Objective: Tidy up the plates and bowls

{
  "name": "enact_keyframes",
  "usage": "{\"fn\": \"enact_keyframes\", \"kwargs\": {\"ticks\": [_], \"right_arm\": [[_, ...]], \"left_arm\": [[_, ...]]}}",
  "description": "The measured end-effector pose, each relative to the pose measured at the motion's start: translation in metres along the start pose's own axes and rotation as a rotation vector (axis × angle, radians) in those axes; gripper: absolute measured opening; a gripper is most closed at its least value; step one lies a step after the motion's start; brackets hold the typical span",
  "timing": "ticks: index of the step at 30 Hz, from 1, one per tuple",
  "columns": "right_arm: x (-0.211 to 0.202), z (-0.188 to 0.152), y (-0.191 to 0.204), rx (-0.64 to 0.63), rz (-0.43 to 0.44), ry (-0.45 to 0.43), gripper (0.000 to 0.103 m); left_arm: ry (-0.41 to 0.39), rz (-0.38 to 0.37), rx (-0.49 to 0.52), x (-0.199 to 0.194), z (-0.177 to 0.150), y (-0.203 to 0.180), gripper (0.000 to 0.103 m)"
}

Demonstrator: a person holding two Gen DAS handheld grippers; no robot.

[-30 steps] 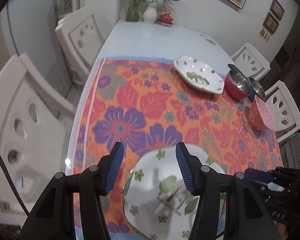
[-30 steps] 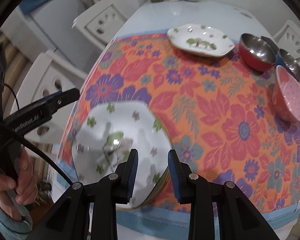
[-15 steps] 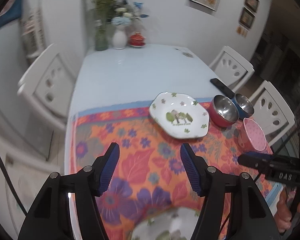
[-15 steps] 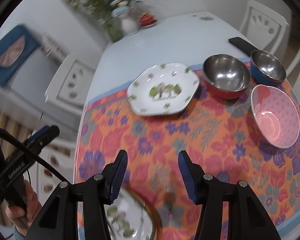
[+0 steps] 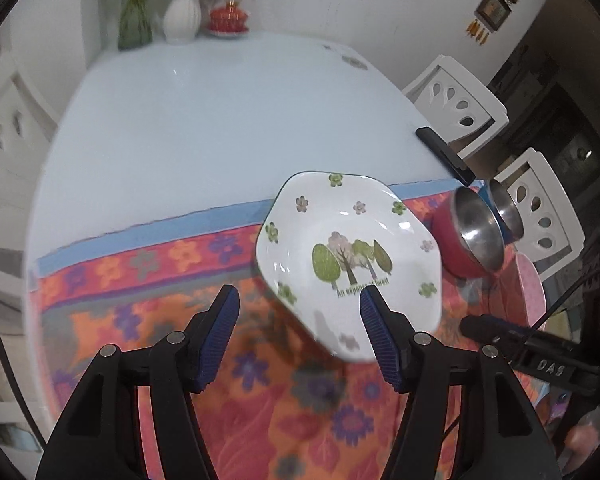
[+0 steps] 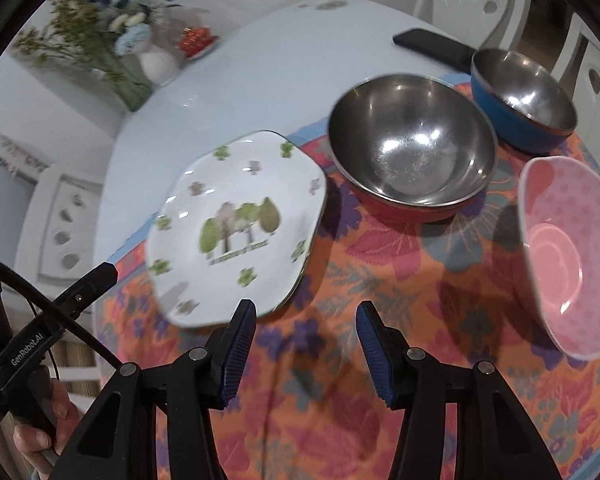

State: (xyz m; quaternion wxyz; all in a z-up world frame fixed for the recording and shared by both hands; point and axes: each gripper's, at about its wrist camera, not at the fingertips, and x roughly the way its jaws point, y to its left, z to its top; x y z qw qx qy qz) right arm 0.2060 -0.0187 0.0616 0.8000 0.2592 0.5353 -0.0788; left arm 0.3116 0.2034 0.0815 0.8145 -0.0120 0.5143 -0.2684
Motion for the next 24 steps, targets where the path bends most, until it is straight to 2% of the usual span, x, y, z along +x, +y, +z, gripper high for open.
{"fn": "enact_keyframes", "kwargs": {"ticks": [6,14,17,19,24], "right_arm": [[0.032,0.018,-0.002,0.001,-0.014,0.011,0.049],[0.06,0.031,0.002,-0.055,0.003,0.016,0.033],[0.066,0.033,0.008,-0.1,0.01,0.005,0.026],[0.069,0.034,0.014,-0.132,0.009,-0.001,0.025],[0.066,0.031,0.019,-0.224,0.004,-0.022,0.025]], "left_arm": [[0.048,-0.049,-0.077,0.046,0.011,0.02,0.052],[0.067,-0.079,-0.101,0.076,0.018,0.029,0.042],[0.053,-0.09,-0.106,0.08,0.018,0.033,0.036],[0.051,-0.112,-0.096,0.082,0.018,0.032,0.028],[0.039,-0.059,-0.031,0.077,0.015,0.024,0.028]]}}
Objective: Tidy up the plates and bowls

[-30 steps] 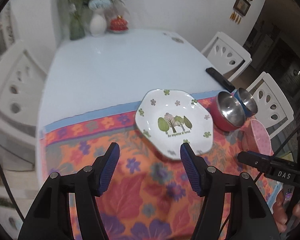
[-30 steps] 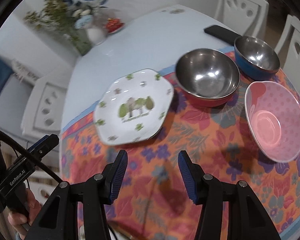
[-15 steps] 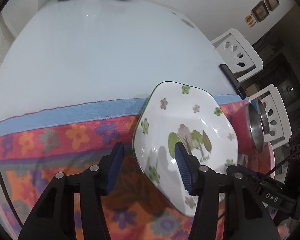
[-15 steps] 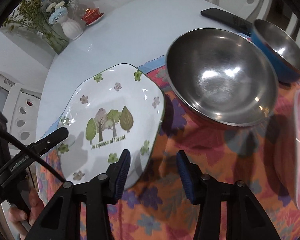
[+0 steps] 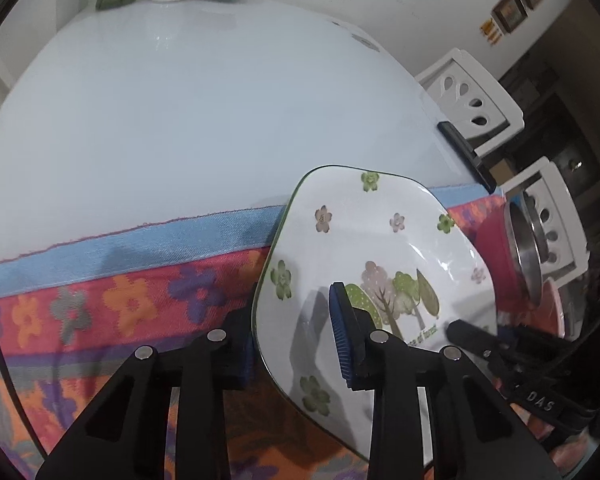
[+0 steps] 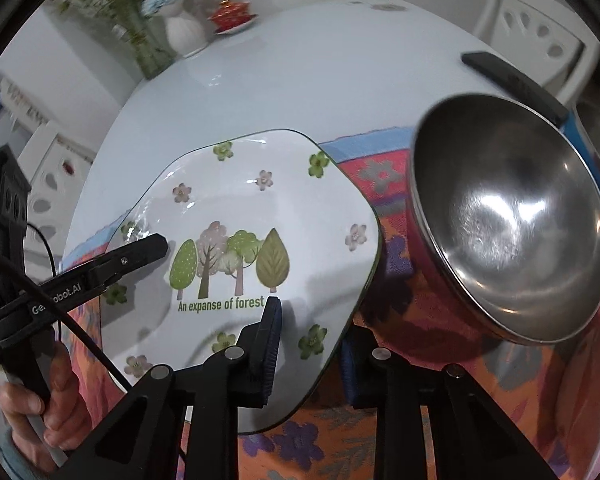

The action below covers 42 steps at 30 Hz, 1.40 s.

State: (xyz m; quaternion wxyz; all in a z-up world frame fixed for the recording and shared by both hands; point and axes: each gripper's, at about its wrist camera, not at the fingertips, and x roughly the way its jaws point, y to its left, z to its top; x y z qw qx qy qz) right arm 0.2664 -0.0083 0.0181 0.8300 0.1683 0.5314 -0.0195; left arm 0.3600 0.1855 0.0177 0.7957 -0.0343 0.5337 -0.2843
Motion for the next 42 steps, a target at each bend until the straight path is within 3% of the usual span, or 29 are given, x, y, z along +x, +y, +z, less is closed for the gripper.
{"fn": "enact_keyframes", "kwargs": {"ticks": [11,16,19,22,26,32,42], "right_arm": [[-0.025,-0.031,0.034,-0.206,0.091,0.061,0.025],[-0.016,-0.052,0.033,-0.214,0.135,0.143,0.025],[-0.005,-0.056,0.026,-0.158,0.163,0.193,0.026],[-0.003,-0.046,0.016,-0.107,0.18,0.178,0.026],[0.01,-0.032,0.014,-0.083,0.195,0.162,0.028],[-0.001,-0.034,0.029,-0.188,0.155,0.122,0.028],[-0.056,-0.031,0.042,-0.288,0.161,0.026,0.028]], "left_arm": [[-0.009,0.026,-0.079,-0.05,-0.05,0.015,0.028],[0.039,0.024,-0.115,-0.05,-0.08,0.024,0.028],[0.018,0.023,-0.115,-0.054,-0.08,0.025,0.028],[0.015,0.065,-0.083,-0.053,-0.075,0.022,0.028],[0.014,0.061,-0.093,-0.047,-0.071,0.023,0.029],[0.004,0.111,-0.062,-0.049,-0.07,0.009,0.03],[-0.099,0.14,-0.021,-0.102,-0.069,-0.021,0.03]]}}
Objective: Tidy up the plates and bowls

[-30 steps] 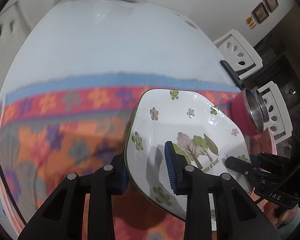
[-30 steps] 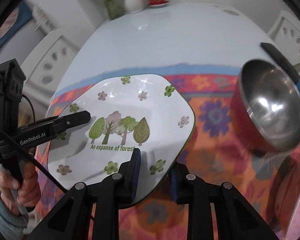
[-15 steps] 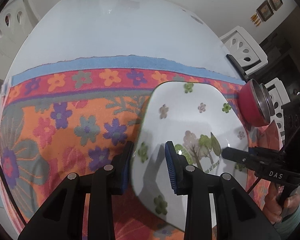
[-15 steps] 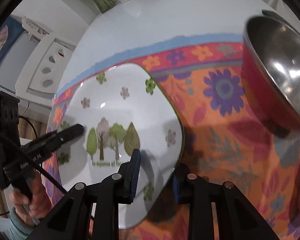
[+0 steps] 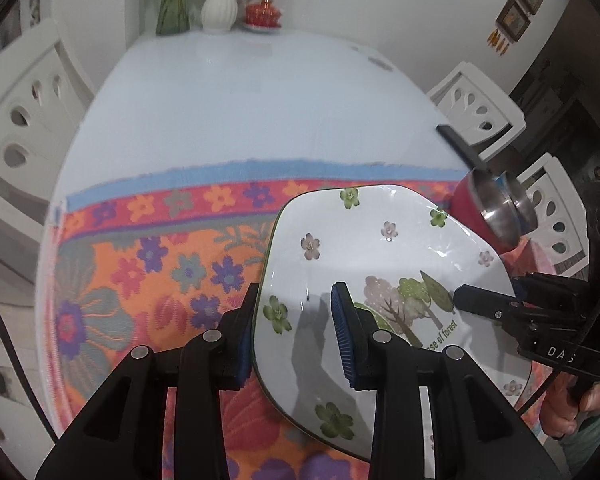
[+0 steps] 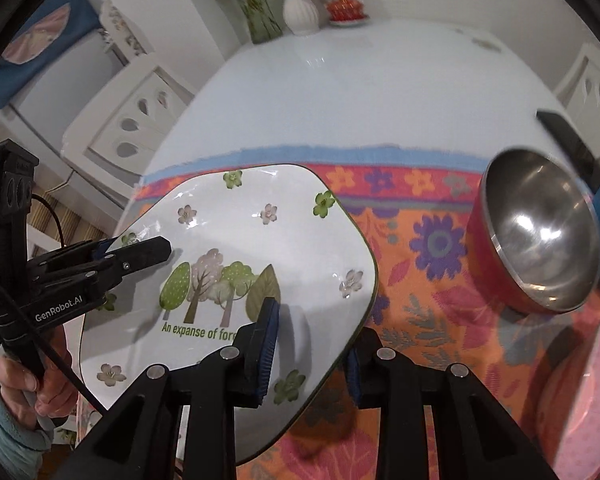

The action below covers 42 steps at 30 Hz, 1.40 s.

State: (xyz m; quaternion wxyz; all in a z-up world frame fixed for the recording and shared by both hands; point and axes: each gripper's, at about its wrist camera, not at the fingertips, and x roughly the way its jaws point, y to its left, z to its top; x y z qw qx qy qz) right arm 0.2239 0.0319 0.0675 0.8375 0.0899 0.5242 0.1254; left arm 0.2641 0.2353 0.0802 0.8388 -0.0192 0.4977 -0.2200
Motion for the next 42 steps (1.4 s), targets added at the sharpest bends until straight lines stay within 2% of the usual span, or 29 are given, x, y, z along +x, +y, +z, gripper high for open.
{"fn": "enact_keyframes", "kwargs": {"ticks": [11,19,27,35,42], "right_arm": [[-0.081,-0.02,0.018,-0.047,0.004,-0.109,0.028],[-0.125,-0.069,0.038,-0.054,0.009,-0.148,0.028],[-0.118,-0.139,0.065,-0.053,0.072,-0.065,0.028],[-0.112,-0.202,0.083,-0.078,0.1,0.018,0.028],[-0.102,-0.238,0.098,-0.107,0.114,0.078,0.028]], "left_arm": [[-0.117,-0.012,0.027,-0.069,-0.007,-0.033,0.03],[-0.144,-0.008,0.031,-0.11,-0.052,-0.049,0.03],[-0.102,0.024,-0.033,-0.13,-0.124,-0.041,0.03],[-0.044,0.051,-0.093,-0.142,-0.199,-0.039,0.03],[-0.021,0.072,-0.153,-0.144,-0.241,-0.029,0.03]]}}
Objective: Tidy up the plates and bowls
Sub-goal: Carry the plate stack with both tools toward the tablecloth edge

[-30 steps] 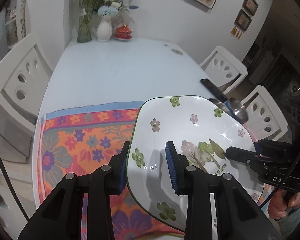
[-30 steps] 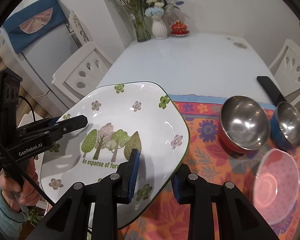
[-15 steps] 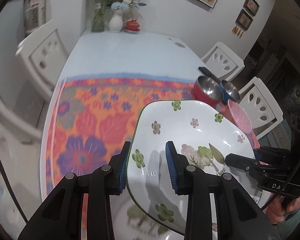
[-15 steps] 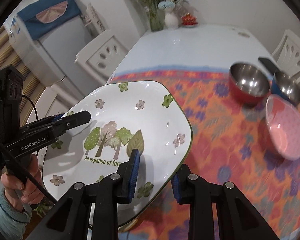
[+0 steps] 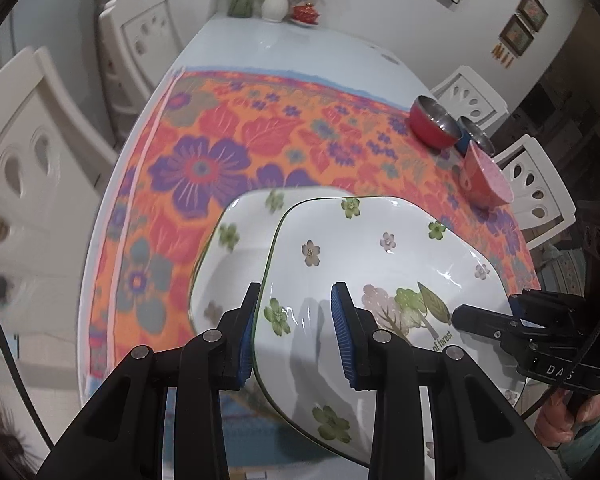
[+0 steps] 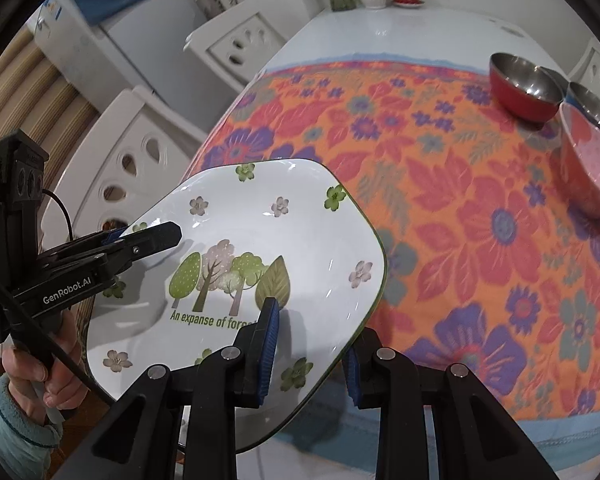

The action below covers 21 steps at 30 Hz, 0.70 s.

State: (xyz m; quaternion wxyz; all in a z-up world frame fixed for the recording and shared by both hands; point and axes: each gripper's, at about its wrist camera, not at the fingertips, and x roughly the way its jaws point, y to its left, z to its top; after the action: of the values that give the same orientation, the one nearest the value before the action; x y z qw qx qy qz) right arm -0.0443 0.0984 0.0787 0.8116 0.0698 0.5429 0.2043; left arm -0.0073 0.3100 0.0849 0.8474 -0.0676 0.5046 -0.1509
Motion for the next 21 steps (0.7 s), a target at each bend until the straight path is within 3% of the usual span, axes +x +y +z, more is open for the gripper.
{"fn": "enact_keyframes", "kwargs": {"ticks": [10,21], "right_arm": [[0.021,-0.015,0.01,-0.021,-0.009,0.056,0.028],[0.028,-0.011,0.019,-0.048,-0.042,0.066,0.028]], "left_arm": [[0.033,0.021,-0.041,0.011,-0.024,0.014,0.03],[0.051,0.022,-0.07,0.023,-0.016,0.025,0.03]]}}
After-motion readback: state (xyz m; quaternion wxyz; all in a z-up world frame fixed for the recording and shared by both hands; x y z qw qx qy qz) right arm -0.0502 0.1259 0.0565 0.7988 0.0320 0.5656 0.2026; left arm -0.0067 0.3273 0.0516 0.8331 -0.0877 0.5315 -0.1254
